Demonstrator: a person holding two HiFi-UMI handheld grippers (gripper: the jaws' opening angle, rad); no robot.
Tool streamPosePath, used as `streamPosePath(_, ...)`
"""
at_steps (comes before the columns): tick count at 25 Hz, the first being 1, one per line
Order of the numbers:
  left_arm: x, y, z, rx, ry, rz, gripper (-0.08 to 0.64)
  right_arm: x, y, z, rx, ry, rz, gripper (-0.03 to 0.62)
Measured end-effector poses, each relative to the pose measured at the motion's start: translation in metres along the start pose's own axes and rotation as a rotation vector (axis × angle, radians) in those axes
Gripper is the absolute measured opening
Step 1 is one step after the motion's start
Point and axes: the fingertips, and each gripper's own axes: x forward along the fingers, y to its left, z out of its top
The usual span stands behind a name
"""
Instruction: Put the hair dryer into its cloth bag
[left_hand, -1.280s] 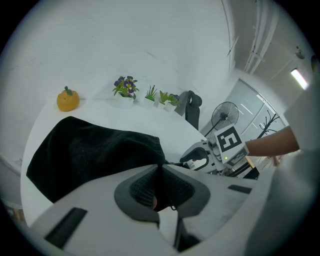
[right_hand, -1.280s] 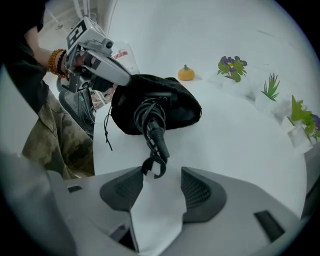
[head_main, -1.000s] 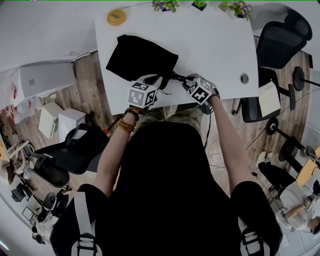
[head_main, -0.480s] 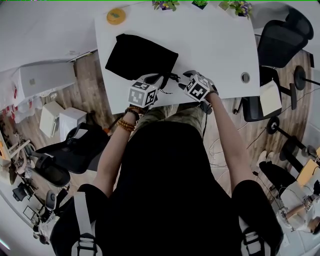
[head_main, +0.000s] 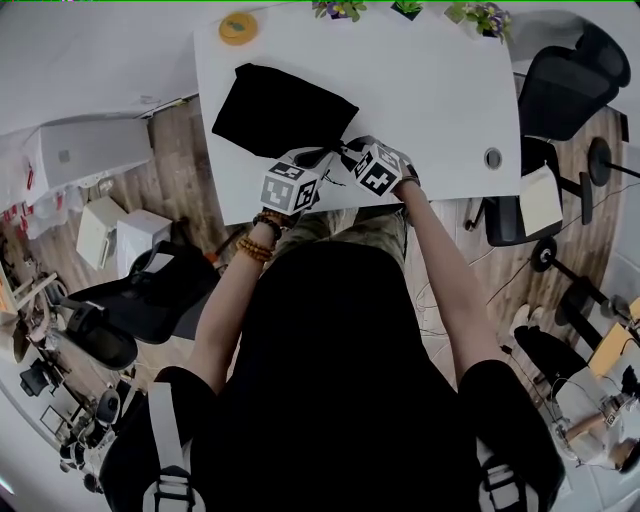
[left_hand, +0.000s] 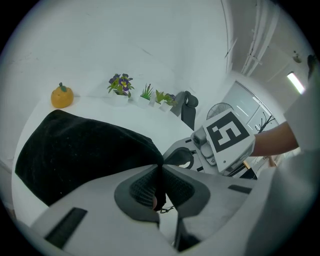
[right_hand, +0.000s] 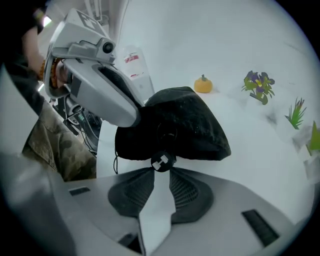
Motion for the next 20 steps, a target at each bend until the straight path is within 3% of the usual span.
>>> streamPosePath(7,-0.004,0.004,-0.005,-0.02,-0.005,-0.004,0.041,-0.001,0.006,0.002,0.105,-0.038,0.05,0.114)
streamPosePath(12,-0.004,-0.003,-0.018,-0.017,0.017,-0.03,0.043,-0.006,0.007,0.011,0.029,-0.041,0.071,0.123)
streamPosePath(15,-0.017,-0.007,-0.033,-0.029,0.02,-0.038,0.058,-0.018,0.006,-0.012,-0.072,0.032,0.132,0.173)
streamPosePath(17,-0.027,-0.006,-0.051,-0.054,0.027,-0.013,0.104,-0.026,-0.007,-0.031,-0.108,0.082,0.143,0.197)
streamPosePath(20,-0.034,0.007,-0.085,-0.12,0.057,0.067,0.113,-0.035,-0.048,-0.038,-0.129,0.096,0.083,0.202)
